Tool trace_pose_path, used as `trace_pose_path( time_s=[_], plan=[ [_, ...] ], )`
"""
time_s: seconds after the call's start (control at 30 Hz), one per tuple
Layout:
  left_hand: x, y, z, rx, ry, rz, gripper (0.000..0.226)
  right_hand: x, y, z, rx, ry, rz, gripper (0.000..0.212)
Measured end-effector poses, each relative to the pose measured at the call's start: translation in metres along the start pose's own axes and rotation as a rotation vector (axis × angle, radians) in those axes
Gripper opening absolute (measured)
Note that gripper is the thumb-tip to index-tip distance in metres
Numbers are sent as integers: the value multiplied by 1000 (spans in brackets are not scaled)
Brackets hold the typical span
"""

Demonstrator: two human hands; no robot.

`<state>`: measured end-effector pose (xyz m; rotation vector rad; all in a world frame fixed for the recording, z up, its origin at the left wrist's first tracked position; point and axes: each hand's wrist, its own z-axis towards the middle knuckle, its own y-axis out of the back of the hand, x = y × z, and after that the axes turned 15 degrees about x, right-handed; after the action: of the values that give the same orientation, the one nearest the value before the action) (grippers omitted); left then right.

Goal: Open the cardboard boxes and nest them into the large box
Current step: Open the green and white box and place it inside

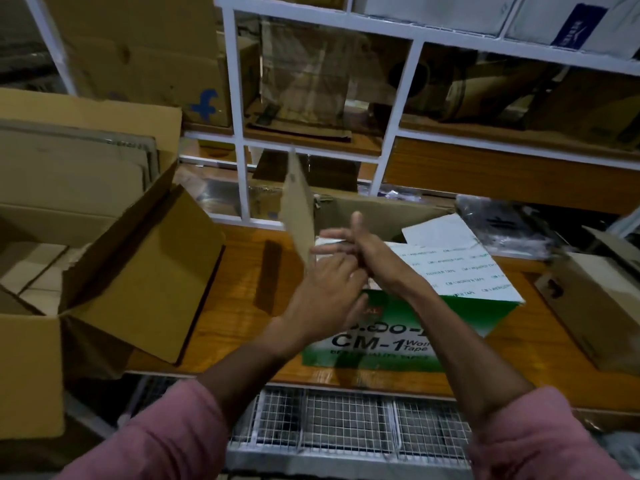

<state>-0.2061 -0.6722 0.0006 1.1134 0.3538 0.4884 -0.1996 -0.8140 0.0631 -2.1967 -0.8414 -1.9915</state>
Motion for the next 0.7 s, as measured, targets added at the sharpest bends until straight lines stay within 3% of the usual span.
trace_pose_path(
  time_s=[0.07, 0.13, 0.2, 0.27, 0.33, 0.47, 0.6, 0.7],
  plan=[
    [13, 2, 11, 119, 268, 0, 51, -5, 2, 5, -112, -48, -193, 62],
    [29, -2, 14, 190, 537, -151, 57, -26, 14, 7, -237, -129, -438, 58],
    [43, -15, 8, 215, 676, -403, 55, -48, 34, 5, -275, -262, -737, 64],
    [50, -25, 3, 137, 767, -778, 50, -61, 54, 6, -267, -396, -883, 67],
    [50, -33, 3, 38, 817, -958, 51, -65, 68, 5, -242, -485, -929, 66],
    [42, -38, 8, 2, 803, -778, 46, -53, 87, -4, -215, -556, -903, 75],
    [51, -22, 18, -37, 750, -707, 30, -8, 105, -17, -446, -276, -846, 56],
    [51, 26, 40, -111, 706, -1007, 43, 40, 116, -32, -480, -175, -818, 27]
  ],
)
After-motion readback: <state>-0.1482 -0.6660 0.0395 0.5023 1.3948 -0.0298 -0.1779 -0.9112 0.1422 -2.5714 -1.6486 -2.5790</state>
